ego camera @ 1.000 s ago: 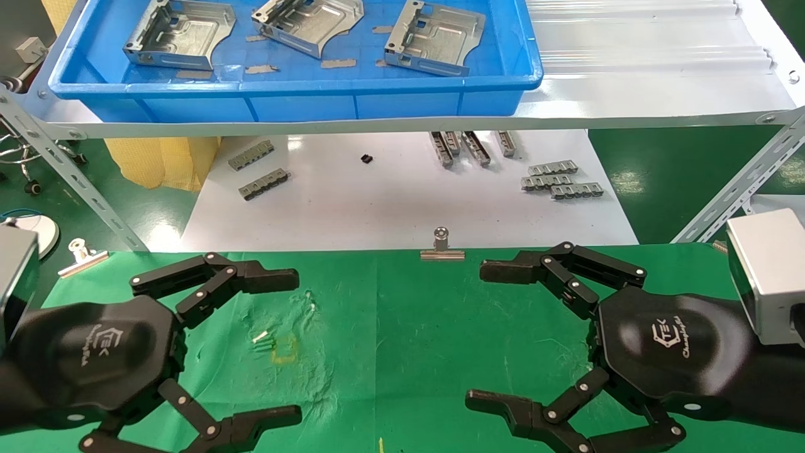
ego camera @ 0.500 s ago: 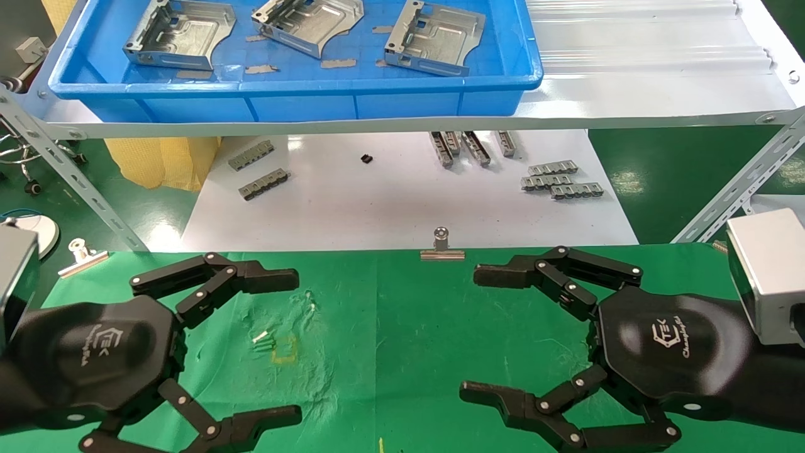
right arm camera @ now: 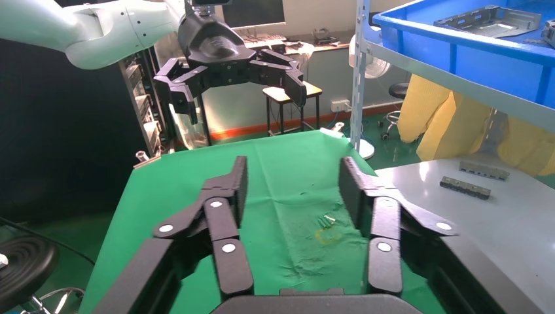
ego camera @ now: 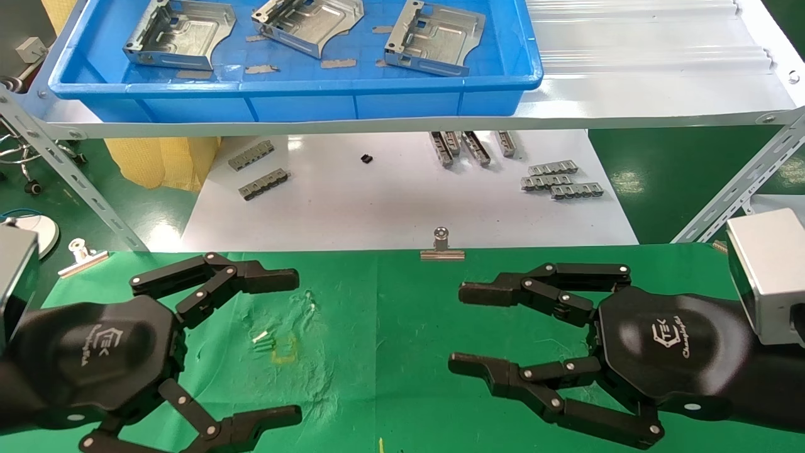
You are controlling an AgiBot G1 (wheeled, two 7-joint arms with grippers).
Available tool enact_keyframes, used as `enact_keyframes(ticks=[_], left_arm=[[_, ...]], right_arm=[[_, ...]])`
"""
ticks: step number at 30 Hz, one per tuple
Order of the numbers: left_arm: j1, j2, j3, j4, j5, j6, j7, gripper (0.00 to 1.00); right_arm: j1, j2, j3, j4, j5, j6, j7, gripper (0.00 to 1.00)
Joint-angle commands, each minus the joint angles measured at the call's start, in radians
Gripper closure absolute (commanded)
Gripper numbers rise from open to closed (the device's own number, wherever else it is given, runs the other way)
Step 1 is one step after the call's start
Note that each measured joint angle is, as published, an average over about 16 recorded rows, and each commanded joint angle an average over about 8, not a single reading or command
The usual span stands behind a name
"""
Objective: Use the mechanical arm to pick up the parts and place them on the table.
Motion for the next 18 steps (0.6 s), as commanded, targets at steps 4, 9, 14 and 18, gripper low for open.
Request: enact_keyframes(ticks=[4, 9, 14, 18], left_arm=[[0.0, 0.0, 0.0, 0.0, 0.0, 0.0, 0.0, 0.0], [0.0, 0.0, 0.0, -0.001, 0.0, 0.0, 0.0, 0.0], [-0.004, 0.002, 0.0, 0.0, 0.002, -0.001, 0.0, 0.0], [-0.06, 0.025, 0.013, 0.017, 0.031, -0.011, -0.009, 0.0]], right_arm=[[0.0, 0.0, 0.0, 0.0, 0.0, 0.0, 0.0, 1.0], [0.0, 0.0, 0.0, 0.0, 0.0, 0.0, 0.0, 1.0], [0.0, 0.0, 0.0, 0.0, 0.0, 0.0, 0.0, 1.0], [0.0, 0.0, 0.0, 0.0, 0.0, 0.0, 0.0, 1.0]])
